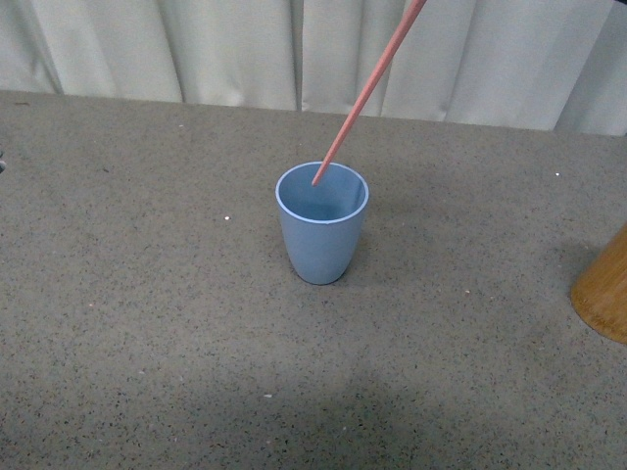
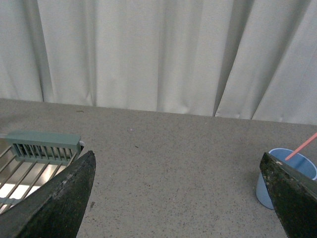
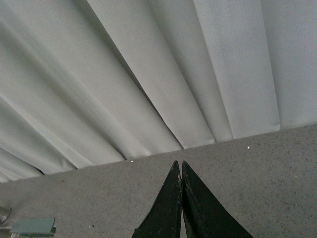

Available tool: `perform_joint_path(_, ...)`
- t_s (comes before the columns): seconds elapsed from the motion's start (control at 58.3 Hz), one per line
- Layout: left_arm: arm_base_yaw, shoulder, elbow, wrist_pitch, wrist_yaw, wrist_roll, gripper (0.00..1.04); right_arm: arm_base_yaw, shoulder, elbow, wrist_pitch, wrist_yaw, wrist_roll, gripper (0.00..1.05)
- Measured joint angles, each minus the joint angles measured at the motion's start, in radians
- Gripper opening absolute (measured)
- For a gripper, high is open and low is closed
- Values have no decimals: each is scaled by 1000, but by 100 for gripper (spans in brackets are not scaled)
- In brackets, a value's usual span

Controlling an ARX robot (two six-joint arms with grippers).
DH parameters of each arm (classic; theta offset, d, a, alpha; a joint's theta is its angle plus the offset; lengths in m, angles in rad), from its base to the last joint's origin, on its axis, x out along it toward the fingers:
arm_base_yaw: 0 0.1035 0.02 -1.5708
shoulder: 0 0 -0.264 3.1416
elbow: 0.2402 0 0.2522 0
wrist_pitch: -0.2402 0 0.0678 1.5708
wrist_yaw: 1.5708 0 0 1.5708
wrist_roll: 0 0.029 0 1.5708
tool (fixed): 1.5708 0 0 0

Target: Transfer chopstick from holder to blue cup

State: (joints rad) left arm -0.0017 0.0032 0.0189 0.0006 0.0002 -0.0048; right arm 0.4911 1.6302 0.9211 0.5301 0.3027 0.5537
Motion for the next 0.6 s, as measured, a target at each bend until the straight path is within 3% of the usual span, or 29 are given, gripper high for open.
perform_joint_path(0.6,0,0,0,0,0,0,98,10,26,7,8,12,4,1)
